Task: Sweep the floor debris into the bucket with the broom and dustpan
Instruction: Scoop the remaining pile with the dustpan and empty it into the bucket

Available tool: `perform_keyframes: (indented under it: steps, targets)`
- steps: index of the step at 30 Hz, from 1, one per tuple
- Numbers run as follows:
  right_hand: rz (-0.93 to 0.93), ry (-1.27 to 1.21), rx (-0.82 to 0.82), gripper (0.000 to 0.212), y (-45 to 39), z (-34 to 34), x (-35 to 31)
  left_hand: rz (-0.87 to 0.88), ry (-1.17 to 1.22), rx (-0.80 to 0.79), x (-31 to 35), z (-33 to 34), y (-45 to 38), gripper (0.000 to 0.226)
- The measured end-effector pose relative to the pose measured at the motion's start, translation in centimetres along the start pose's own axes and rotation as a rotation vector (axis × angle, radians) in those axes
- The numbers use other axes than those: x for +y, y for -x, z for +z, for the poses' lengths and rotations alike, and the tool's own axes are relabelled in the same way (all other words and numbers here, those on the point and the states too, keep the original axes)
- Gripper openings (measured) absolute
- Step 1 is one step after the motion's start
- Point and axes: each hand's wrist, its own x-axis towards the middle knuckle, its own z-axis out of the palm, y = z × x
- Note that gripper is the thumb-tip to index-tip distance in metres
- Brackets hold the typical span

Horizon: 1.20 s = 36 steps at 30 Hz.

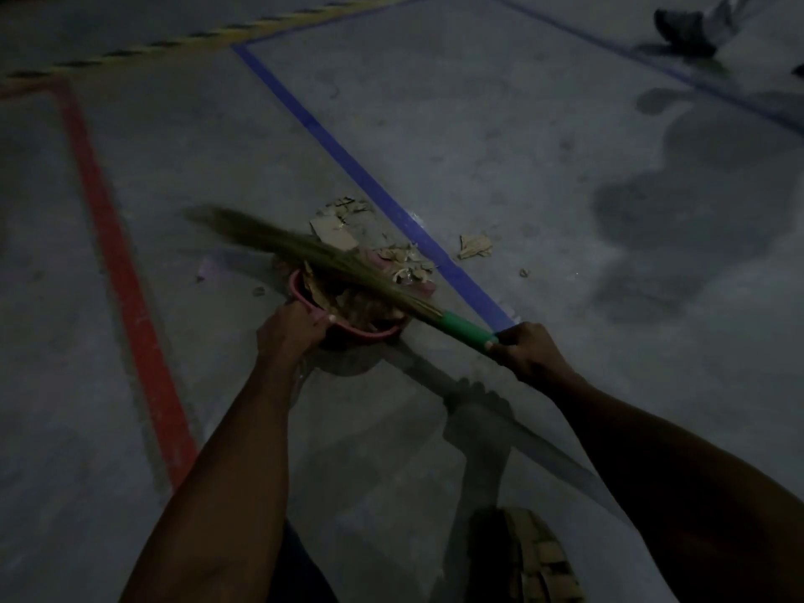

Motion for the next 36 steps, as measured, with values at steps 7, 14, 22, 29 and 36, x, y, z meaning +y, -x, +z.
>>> perform_keyframes:
  steps: [7,14,22,29,36]
  targets:
    - [0.023,-0.073,0.150,0.027,-0.9,0.9,-1.0,0.063,0.111,0.002,-1.6,-0.1,0.1,0.064]
    - [0.202,-0.168,0.297,0.038,-2.4,2.4,-2.8,0.088,0.054,0.019,-1.2,-0.2,0.3,0.052]
    - [0.254,-0.032,0.196,0.041,-2.2,2.8,-2.6,0.078,0.024,0.049,-1.6,0.1,-0.1,0.048]
    - [0.149,-0.050,0.062,0.039,-1.4,2.7,-2.0,0.052,-0.001,0.048,-1.4,0.1,-0.5,0.051]
    - [0.122,-0.075,0.024,0.041,-0.1,4.1,-2.9,0.072,0.082,0.056,-1.3,0.3,-0.5,0.055]
